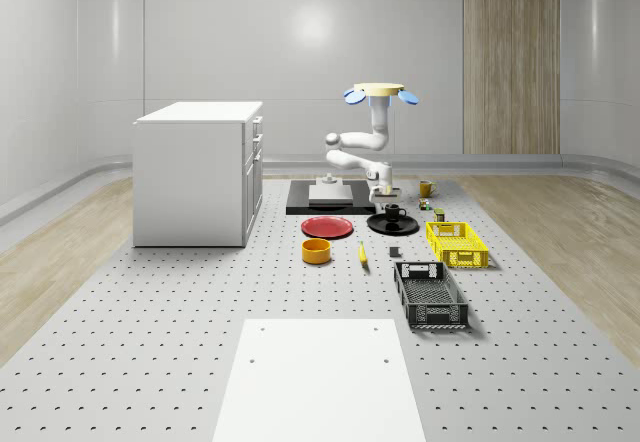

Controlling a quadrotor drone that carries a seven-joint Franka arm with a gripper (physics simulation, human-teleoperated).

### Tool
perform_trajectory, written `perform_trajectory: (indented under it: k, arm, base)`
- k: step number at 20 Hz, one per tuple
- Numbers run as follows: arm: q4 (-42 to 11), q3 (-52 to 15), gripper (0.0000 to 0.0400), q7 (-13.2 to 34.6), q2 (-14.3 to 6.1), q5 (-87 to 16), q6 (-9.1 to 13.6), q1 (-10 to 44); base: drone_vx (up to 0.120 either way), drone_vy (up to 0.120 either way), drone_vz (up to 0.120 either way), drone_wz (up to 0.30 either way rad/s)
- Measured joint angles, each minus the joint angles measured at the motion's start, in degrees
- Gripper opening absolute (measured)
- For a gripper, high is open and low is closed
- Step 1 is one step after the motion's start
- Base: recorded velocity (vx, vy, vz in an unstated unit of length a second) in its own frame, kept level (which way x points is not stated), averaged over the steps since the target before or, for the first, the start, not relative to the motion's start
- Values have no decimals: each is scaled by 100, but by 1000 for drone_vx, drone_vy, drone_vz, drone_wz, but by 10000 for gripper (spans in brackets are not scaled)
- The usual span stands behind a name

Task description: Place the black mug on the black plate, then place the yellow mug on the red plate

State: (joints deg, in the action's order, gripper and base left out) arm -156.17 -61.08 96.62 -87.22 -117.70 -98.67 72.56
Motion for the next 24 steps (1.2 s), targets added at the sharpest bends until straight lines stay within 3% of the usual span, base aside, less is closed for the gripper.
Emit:
perform_trajectory:
  k: [3, 7, 14, 20, 24]
  arm:
    - [11, 26, 317, -11, 33, -35, 17, -9]
    - [-85, -142, 369, -28, 45, 107, 132, -81]
    - [-237, -450, 395, -44, 57, 378, 313, -185]
    - [-272, -529, 399, -52, 75, 443, 370, -214]
    - [-280, -545, 400, -56, 87, 454, 389, -223]
  base:
    - [0, 0, 0, 0]
    - [0, 0, 10, 0]
    - [0, 0, 120, 0]
    - [-93, 120, 120, 0]
    - [-120, 120, 0, 0]
